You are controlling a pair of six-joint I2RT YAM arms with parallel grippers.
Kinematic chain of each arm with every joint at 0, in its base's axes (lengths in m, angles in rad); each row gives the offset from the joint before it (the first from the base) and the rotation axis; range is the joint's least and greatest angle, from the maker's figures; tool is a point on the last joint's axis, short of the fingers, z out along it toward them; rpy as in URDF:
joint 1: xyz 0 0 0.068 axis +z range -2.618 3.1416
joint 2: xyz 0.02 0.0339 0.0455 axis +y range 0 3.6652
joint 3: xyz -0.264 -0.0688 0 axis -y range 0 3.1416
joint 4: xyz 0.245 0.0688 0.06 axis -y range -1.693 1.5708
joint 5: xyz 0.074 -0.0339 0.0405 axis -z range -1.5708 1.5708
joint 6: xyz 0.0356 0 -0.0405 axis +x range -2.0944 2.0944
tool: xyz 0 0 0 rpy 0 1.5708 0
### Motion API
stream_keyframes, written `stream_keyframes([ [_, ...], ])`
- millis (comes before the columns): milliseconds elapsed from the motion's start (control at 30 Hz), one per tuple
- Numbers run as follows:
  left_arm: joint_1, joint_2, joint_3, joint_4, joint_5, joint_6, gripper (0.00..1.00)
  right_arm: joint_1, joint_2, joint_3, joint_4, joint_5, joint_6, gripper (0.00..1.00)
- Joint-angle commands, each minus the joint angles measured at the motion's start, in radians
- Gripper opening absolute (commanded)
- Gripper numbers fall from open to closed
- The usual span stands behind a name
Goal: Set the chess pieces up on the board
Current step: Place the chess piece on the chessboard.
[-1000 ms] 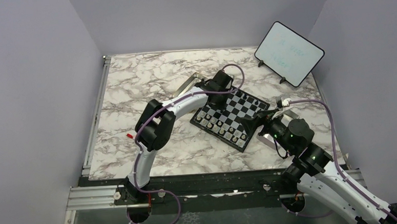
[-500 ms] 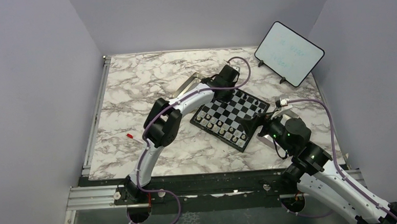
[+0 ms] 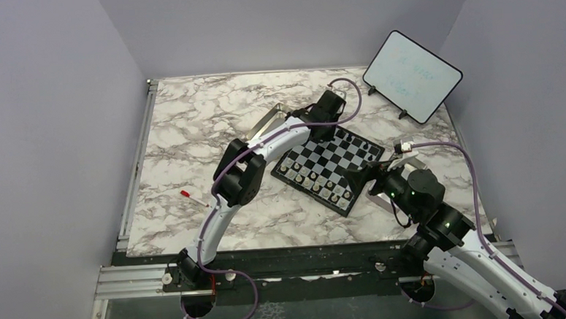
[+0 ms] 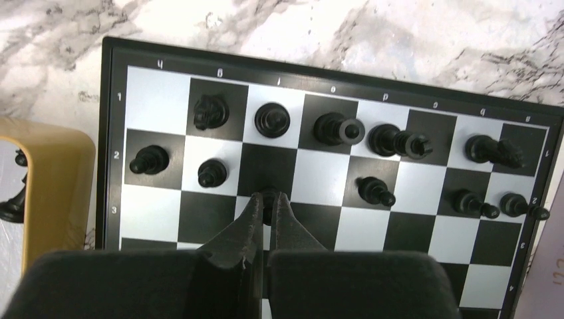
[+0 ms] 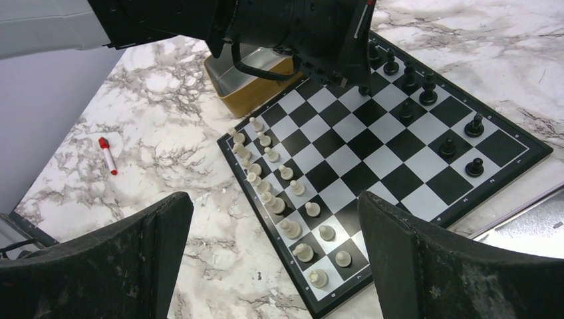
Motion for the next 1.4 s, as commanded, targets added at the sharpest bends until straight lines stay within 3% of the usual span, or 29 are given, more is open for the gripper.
stream_keyframes([
  [0,-0.003,0.036,0.076,0.017,-0.021,0.027,0.0,0.007,-0.009,0.025,-0.021,0.012,0.002,1.0],
  [767,0.001,0.082,0.126,0.016,-0.054,0.037,0.0,0.007,-0.024,0.027,-0.032,0.027,-0.005,1.0],
  [967,0.001,0.082,0.132,0.016,-0.063,0.043,0.08,0.007,-0.022,0.023,-0.025,0.02,-0.01,1.0],
  [1133,0.001,0.063,0.138,0.016,-0.048,0.045,0.26,0.007,-0.01,0.02,-0.022,0.016,-0.009,1.0],
  [1367,0.004,0.001,0.129,0.018,0.013,0.032,0.28,0.007,0.002,0.015,-0.011,0.014,-0.002,1.0],
])
